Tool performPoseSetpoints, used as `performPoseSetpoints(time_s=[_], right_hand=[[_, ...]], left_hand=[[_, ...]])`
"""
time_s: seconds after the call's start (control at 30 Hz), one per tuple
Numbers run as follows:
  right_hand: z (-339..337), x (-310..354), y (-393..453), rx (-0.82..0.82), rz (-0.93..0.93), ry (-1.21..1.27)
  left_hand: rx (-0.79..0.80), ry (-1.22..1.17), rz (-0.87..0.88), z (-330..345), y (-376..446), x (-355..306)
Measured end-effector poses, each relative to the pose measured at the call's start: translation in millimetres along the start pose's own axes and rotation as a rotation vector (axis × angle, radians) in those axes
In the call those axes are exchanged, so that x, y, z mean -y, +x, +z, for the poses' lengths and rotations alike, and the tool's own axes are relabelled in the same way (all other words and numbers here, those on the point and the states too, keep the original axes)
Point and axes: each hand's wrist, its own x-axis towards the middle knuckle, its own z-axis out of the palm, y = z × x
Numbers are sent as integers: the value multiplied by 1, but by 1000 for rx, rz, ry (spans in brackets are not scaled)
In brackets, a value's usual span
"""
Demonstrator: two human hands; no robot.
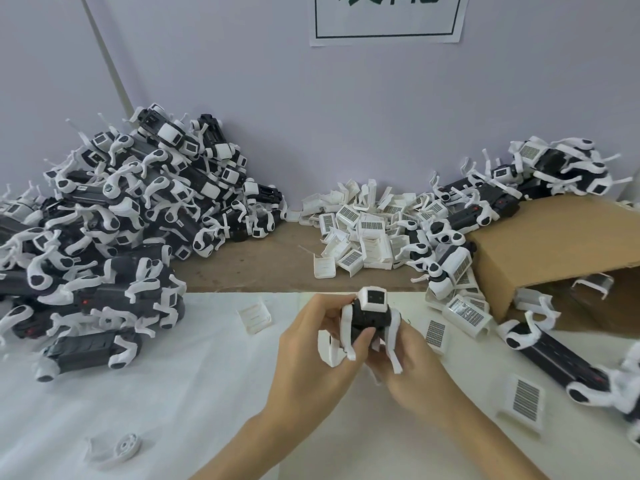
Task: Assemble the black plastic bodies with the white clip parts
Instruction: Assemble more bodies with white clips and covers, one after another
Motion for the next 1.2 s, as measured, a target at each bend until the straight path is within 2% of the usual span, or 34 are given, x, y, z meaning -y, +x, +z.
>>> performPoseSetpoints(time_s=[0.1,0.23,0.43,0.5,0.57,0.67,0.73,0.8,0.93,1.1,1.2], right_hand=[[2,1,1,-47,-29,-32],[-3,-5,2,-182,-222,-454],[0,-6,5,-317,-364,-852],[7,-4,6,-280,-391,-932],[12,-4,4,-164,-416,-905],[15,2,9,-19,-372,-613],[12,5,26,-80,-318,-421],[6,3,54,-140,-236,-405],[-14,-12,114,-61,-61,-719],[-12,-40,157,210,-219,-1083],[-8,-56,167,264,-332,-1370]], left_hand=[[34,-82,-26,-4,1,-3],[34,-337,-221,-6,6,-8],[52,-320,-318,-13,11,13],[15,-320,-369,-9,8,17],[-120,-327,-448,-4,9,23],[-339,-362,-547,-13,15,40],[-366,-361,-586,-22,21,52],[-358,-394,-625,-28,24,61],[-297,-414,-654,-27,24,68],[-244,-370,-630,-26,23,69],[-242,-371,-630,-26,24,69]])
